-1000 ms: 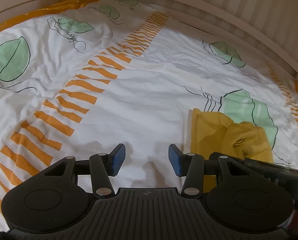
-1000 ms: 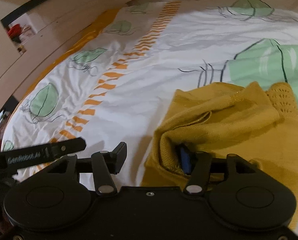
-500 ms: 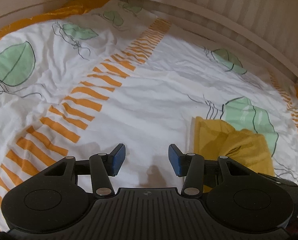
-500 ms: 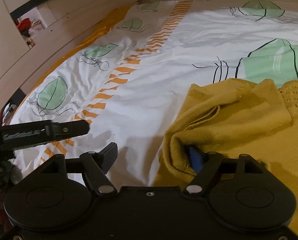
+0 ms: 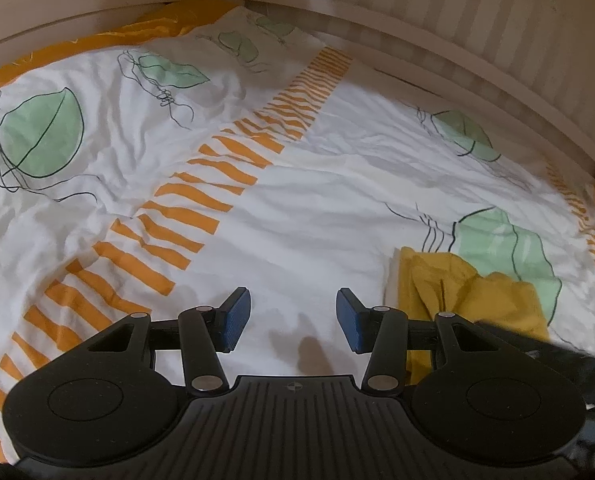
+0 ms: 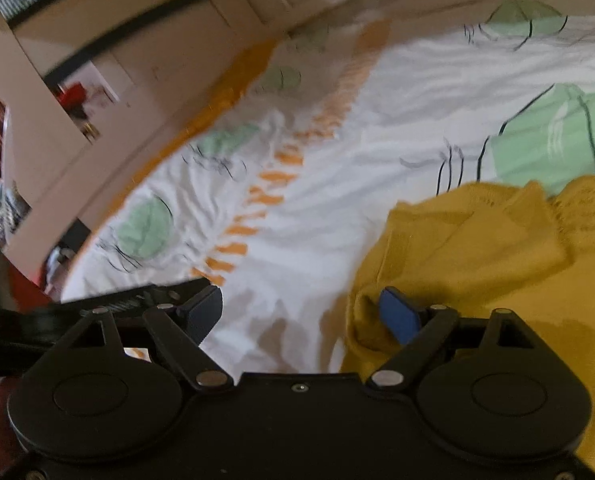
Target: Fold small clothes
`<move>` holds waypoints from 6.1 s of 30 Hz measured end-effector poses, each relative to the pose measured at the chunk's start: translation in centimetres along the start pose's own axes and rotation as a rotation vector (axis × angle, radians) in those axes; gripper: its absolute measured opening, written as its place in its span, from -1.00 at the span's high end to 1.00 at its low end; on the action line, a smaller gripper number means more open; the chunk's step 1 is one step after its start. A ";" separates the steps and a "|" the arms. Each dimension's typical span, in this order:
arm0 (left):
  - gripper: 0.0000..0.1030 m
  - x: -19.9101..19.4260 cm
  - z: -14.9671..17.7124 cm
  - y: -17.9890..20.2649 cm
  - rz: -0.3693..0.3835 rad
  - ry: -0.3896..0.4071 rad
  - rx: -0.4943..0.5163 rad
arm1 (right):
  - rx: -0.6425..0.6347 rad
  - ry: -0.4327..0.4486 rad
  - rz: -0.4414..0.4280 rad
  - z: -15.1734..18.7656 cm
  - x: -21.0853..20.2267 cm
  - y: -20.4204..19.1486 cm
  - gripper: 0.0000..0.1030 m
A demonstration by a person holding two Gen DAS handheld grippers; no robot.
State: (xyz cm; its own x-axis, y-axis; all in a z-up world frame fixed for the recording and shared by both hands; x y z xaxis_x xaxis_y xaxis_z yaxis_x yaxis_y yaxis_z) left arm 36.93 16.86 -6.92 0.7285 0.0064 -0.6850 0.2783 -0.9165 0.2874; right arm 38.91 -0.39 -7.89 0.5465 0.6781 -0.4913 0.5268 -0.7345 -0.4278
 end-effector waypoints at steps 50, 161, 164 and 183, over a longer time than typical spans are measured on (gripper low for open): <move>0.10 1.2 3.2 4.0 0.099 -0.086 0.124 | -0.434 -0.195 -0.247 11.0 0.6 -5.8 -0.73; -0.25 3.8 13.3 10.8 0.441 -0.339 0.112 | 0.245 0.006 -0.083 2.0 0.0 15.9 -1.00; 0.14 3.8 13.3 10.6 0.393 -0.329 0.127 | 0.266 0.003 -0.099 2.2 -0.4 16.1 -0.99; 0.77 -4.7 15.1 11.7 0.569 -0.445 0.019 | 0.219 -0.101 0.046 4.0 -9.5 9.1 0.28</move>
State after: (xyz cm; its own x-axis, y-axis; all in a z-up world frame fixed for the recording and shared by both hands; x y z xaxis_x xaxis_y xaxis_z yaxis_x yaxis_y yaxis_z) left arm 27.35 0.08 -10.41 0.4323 -0.6340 -0.6413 -0.0827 -0.7360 0.6719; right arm 35.92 -13.64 -10.14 0.4929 0.6461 -0.5827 0.3429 -0.7598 -0.5524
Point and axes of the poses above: each gripper's, at about its wrist camera, not at the fingertips, and x roughly the way its jaws point, y to its right, z to its underside, the point moved 9 cm from there along x, roughly the way its jaws point, and after that the axes turned 8 degrees about -x, right-handed, at the moved point
